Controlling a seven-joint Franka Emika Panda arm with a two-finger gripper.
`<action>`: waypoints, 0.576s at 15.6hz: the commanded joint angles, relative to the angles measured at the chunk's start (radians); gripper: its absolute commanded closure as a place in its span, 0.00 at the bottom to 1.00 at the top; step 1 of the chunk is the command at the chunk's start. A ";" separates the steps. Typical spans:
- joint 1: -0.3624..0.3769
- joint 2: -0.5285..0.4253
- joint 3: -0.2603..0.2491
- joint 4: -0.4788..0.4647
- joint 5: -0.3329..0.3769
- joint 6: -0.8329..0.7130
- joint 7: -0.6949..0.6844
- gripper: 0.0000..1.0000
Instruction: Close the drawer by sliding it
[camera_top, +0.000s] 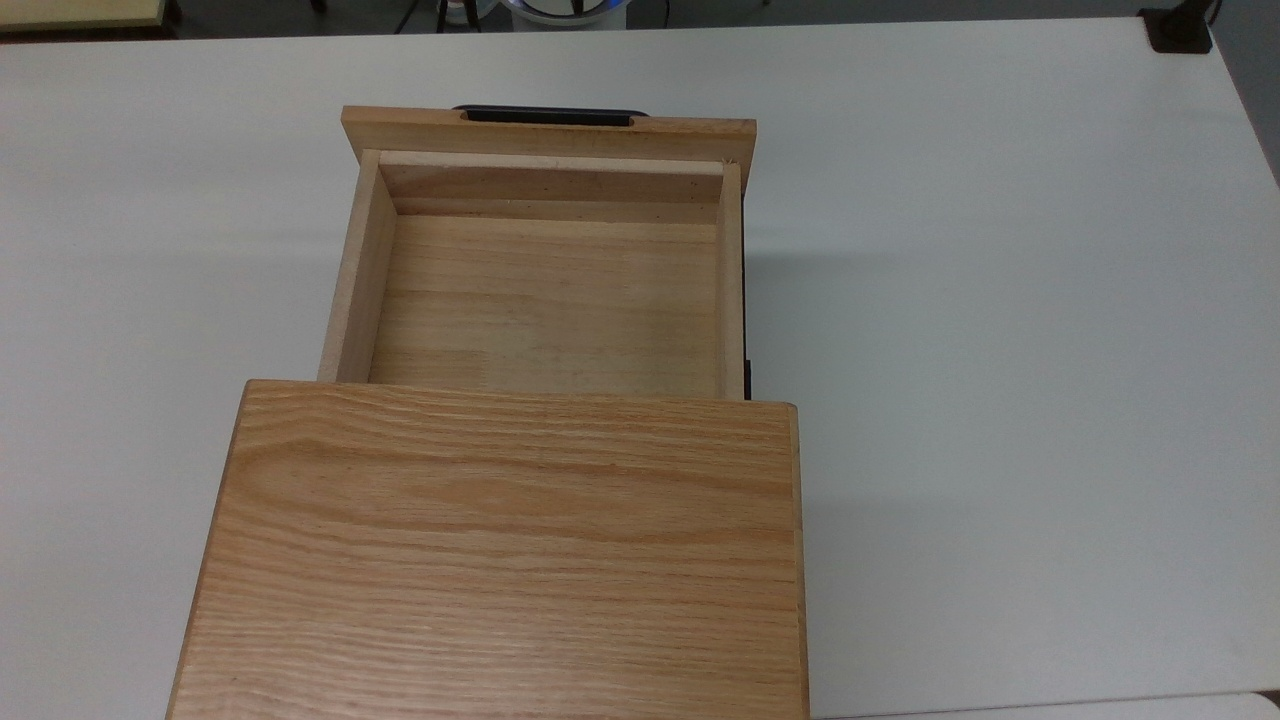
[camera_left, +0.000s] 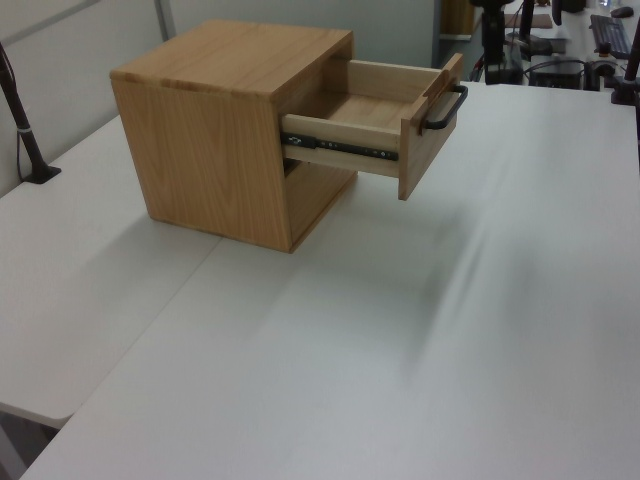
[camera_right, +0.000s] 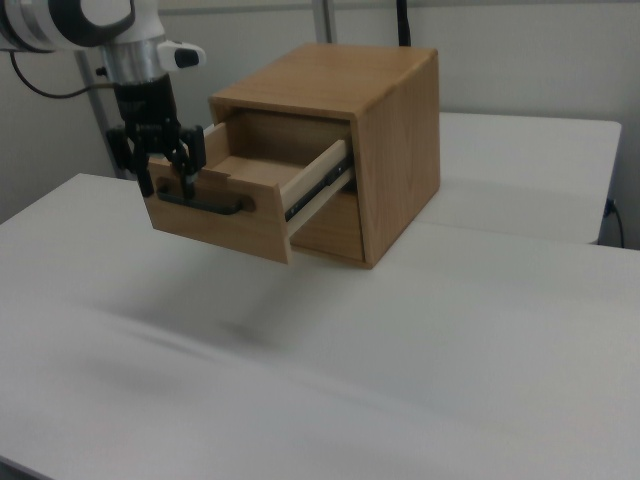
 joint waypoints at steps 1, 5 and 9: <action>0.002 -0.025 -0.004 -0.081 0.006 0.011 0.052 0.55; 0.004 -0.020 -0.001 -0.144 0.007 0.105 0.216 0.91; 0.005 -0.005 0.000 -0.165 0.015 0.170 0.241 0.99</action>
